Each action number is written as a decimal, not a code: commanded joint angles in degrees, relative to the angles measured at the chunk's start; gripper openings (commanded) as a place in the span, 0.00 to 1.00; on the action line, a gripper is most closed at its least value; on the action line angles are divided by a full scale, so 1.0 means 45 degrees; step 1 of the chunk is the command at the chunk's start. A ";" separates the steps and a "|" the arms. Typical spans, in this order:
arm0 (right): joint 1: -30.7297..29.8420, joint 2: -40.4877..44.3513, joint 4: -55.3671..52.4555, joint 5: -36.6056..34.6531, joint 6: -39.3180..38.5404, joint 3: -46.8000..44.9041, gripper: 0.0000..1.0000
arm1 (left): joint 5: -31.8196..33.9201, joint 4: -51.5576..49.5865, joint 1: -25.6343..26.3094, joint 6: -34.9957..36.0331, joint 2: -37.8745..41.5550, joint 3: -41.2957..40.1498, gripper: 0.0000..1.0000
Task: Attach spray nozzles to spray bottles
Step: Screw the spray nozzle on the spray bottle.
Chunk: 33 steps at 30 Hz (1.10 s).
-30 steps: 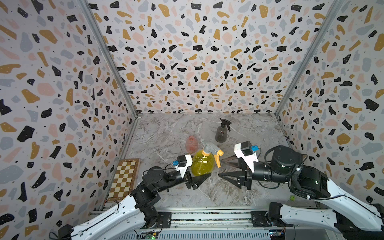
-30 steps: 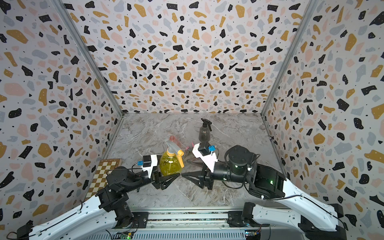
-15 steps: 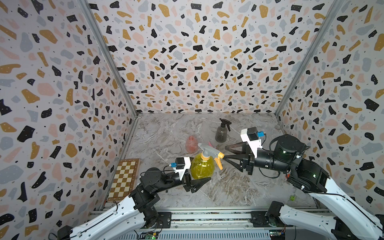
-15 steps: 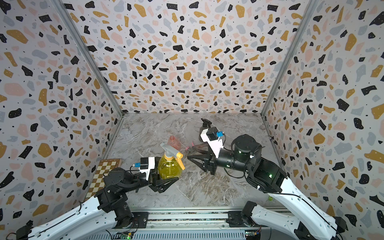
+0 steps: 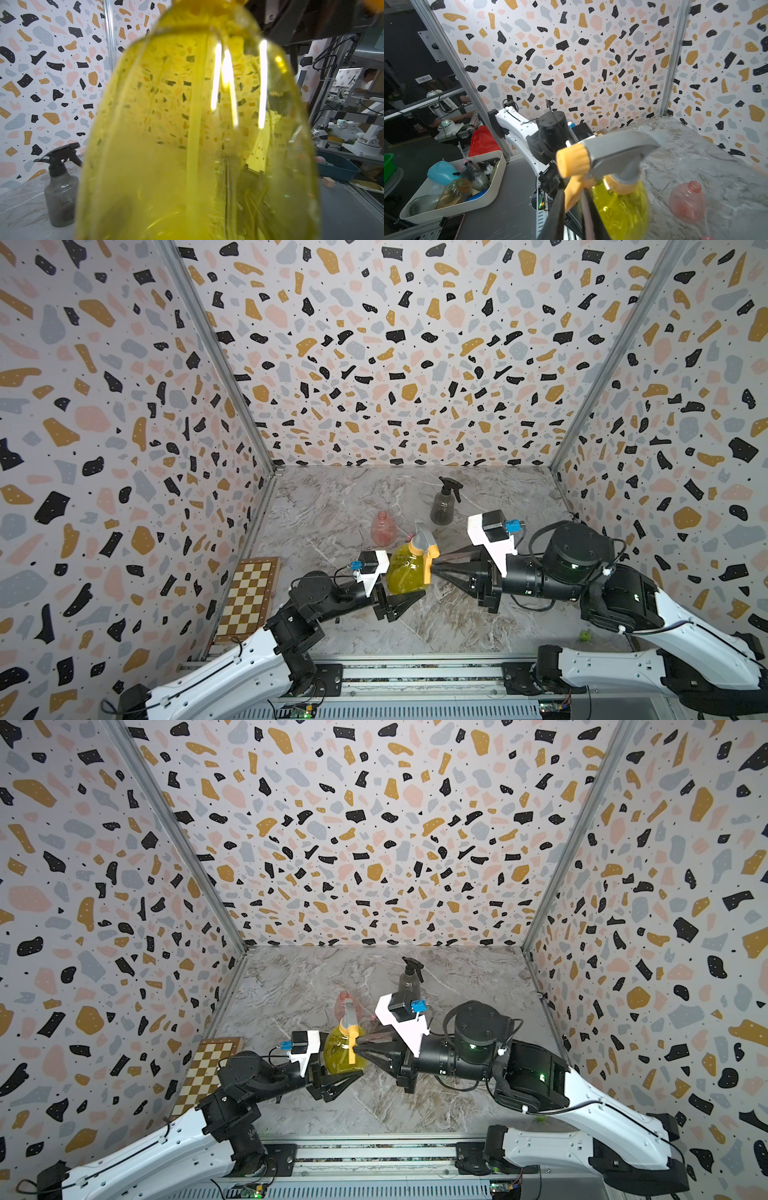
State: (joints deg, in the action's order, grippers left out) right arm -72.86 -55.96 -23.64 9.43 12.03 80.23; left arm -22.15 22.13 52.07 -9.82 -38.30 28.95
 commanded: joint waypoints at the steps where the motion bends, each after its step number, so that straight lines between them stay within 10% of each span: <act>1: -0.0602 -0.0091 -0.0290 -0.1340 -0.0236 0.0409 0.18 | 0.0011 0.0716 -0.0075 0.0017 0.0036 0.0070 0.00; 9: -0.0454 0.1049 0.0207 -0.1276 -0.0550 -0.0776 0.39 | -0.1260 0.1292 -0.0107 -0.0218 0.0117 -0.0056 0.00; 17: 0.3091 0.0895 0.0852 0.4462 -0.0438 -0.1030 0.63 | -0.3283 0.2022 -0.0145 -0.0847 -0.0011 0.0008 0.00; 33: 0.3520 0.0116 0.1430 0.6344 -0.0316 -0.0730 0.64 | -0.3926 0.2174 -0.0146 -0.0991 -0.0394 0.0119 0.00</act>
State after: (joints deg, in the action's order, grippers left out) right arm -56.58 -55.13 -18.81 36.60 10.48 75.20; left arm -38.52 27.92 51.79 -13.80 -39.83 28.95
